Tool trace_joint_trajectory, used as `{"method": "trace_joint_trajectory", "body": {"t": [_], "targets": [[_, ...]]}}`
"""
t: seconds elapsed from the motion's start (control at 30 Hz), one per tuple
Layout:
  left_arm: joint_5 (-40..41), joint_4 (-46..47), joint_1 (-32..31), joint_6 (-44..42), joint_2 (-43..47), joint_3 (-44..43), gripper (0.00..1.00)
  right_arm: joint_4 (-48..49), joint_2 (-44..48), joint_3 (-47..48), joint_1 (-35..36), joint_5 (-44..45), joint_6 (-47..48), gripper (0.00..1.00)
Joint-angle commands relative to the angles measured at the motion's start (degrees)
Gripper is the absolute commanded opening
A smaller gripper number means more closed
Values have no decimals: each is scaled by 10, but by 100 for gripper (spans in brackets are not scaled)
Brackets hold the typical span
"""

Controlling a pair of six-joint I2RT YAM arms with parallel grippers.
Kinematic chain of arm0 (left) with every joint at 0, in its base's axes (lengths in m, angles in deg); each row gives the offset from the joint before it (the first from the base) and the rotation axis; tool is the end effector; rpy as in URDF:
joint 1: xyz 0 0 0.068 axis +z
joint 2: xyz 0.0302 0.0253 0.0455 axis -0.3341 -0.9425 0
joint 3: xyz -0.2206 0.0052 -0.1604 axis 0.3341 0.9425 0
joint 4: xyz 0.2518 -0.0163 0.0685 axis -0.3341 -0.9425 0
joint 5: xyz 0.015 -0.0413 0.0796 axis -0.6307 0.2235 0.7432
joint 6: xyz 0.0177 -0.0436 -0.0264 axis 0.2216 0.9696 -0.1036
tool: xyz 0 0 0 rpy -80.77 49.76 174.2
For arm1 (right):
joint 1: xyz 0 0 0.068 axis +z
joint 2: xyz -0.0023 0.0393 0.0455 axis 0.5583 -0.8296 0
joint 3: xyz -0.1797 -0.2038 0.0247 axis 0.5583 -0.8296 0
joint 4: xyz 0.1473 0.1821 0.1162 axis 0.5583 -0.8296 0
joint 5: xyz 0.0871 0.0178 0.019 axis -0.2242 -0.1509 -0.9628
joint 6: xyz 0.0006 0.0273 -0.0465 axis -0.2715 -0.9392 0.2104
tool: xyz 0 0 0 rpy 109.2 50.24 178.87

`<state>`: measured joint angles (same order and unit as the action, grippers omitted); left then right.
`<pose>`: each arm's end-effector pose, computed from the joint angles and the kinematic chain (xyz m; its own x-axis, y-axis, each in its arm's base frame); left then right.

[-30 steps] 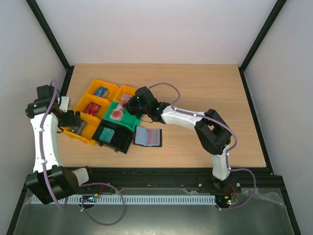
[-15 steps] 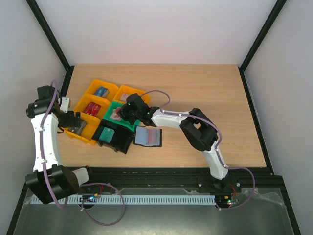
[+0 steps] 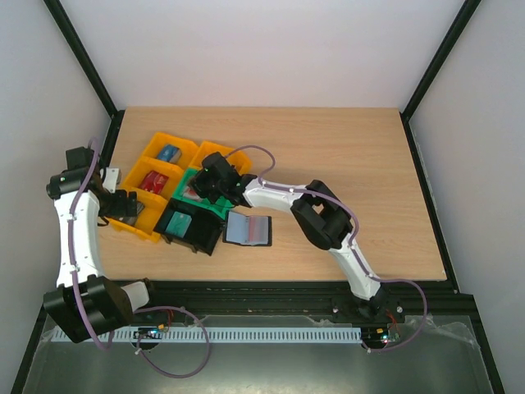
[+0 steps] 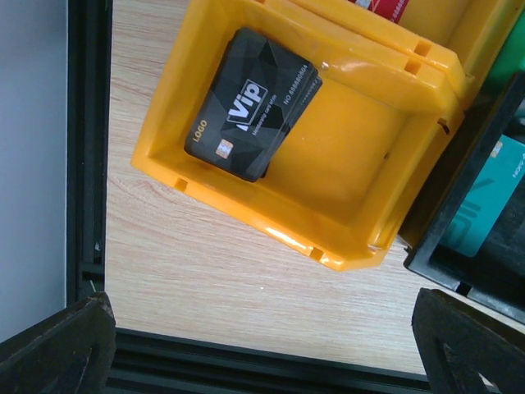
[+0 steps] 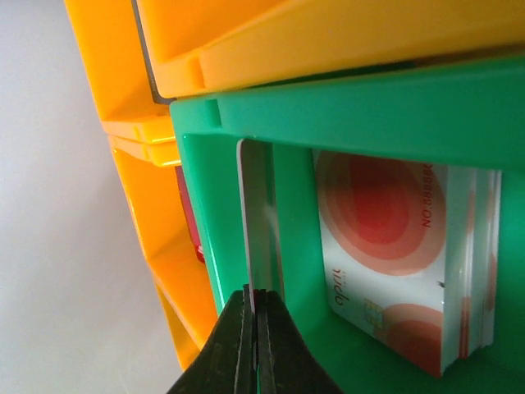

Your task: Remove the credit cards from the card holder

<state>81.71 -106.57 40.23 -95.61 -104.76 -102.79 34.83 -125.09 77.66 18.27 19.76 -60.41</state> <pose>0.1934 0.0736 0.3166 -0.9193 -0.0873 -0.3838 -0.1380 0.9847 0.1065 0.3113 0.4206 0.1771 -0.9303 0.3417 0.1332 0.2672 0.3829 0.8843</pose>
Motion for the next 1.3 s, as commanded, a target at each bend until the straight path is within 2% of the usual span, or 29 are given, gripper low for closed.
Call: {"method": "trace_joint_trajectory", "body": {"t": [0.0,0.23,0.47,0.7,0.83,0.97,1.13,1.27], "targets": [[3,-8,3,0,9,11,99,-51,-32,49,-6,20,28,2],[3,-7,3,-1,10,16,99,-66,-32,49,-5,25,52,3],[3,-5,4,-2,6,16,99,-131,-37,98,-7,19,101,37],[-4,-5,3,-2,-3,9,99,-259,-54,213,-11,50,175,56],[-4,-5,4,-3,-6,-5,99,-293,-54,236,-13,57,185,63],[-14,-8,3,-4,-8,-19,99,-294,-50,265,-15,53,224,64],[-90,-10,4,-9,-3,-88,99,-345,-19,340,-20,62,378,63],[-155,25,2,17,15,-128,99,-425,82,263,-49,101,452,63]]}}
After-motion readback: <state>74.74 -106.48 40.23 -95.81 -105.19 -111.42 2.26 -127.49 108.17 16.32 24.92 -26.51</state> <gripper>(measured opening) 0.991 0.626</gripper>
